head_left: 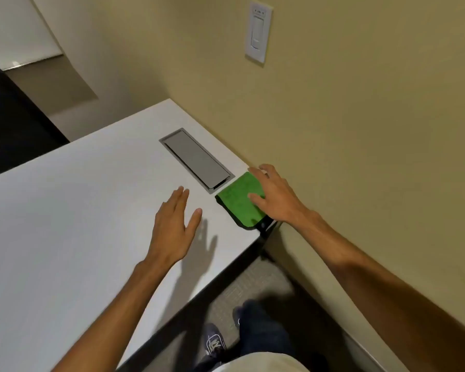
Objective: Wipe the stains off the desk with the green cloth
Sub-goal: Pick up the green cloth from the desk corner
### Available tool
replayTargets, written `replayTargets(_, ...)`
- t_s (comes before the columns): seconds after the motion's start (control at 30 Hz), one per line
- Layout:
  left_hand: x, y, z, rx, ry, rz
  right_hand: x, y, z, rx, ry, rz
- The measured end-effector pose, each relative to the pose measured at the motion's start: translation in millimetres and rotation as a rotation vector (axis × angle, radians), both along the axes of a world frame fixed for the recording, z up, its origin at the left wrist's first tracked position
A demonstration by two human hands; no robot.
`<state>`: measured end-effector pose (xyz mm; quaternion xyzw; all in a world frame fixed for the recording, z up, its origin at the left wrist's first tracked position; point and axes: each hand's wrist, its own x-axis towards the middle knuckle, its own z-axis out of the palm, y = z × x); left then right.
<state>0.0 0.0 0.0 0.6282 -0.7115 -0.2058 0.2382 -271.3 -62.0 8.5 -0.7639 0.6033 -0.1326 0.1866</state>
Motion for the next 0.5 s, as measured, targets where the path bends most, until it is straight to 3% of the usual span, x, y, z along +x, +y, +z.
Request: replayTargets(0.5,-40.7,-50.2,-70.2,0.13,-0.184,-0.136,-37.8,-34.8,-87.5,0.18,0.139,-0.111)
